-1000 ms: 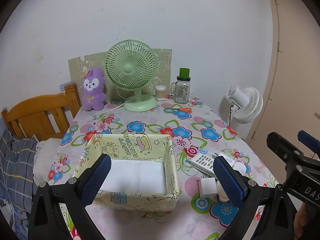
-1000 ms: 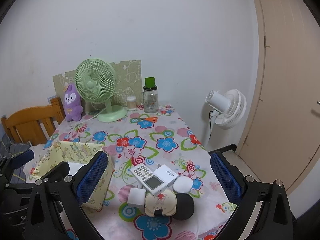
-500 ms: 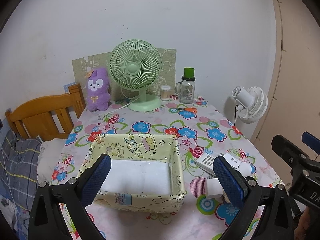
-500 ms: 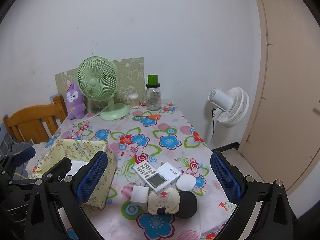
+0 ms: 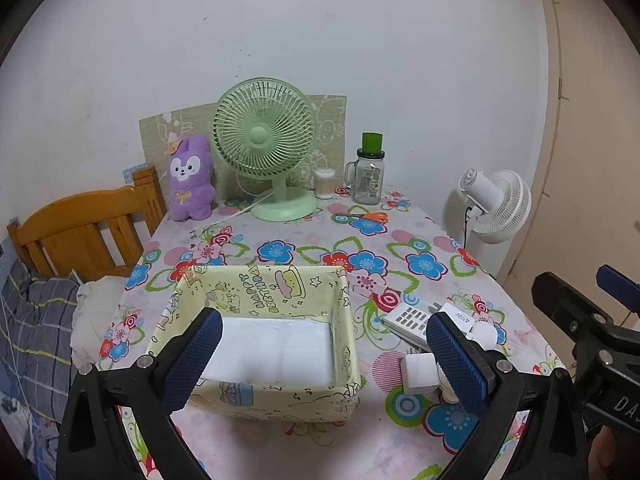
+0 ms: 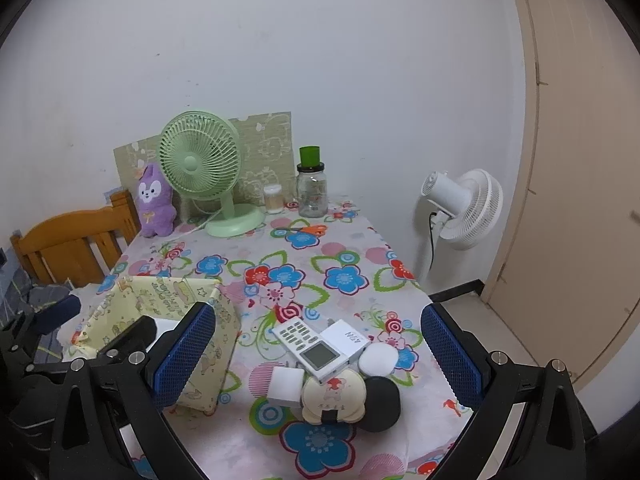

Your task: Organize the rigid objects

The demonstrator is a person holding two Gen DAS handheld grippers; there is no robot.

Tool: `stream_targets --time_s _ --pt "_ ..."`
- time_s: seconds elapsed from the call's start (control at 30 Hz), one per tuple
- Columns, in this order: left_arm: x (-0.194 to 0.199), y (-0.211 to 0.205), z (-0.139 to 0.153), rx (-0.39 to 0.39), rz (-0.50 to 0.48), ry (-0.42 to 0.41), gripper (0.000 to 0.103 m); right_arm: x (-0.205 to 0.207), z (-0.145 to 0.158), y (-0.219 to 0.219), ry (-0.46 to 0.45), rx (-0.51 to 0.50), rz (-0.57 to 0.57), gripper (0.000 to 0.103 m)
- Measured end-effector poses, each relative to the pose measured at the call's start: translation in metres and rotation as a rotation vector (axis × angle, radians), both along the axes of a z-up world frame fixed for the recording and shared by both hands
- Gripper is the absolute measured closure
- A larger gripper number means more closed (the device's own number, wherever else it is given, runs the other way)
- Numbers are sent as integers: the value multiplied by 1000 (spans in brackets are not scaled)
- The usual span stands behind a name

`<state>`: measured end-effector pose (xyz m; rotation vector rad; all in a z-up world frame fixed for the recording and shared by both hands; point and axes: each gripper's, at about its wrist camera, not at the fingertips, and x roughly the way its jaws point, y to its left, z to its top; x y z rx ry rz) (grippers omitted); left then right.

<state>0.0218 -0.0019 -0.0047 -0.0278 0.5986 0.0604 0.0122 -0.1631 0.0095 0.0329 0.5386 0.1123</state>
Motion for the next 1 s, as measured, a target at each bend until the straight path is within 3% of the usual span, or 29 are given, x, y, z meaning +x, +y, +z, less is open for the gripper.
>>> stream_targets --time_s 0.4,1.0 --pt "0 -5 3 21 11 -15 0 4 2 4 2 -6 -1 0" --pt "6 -7 -2 -18 -26 -18 0 7 0 3 -8 -30 -9 0"
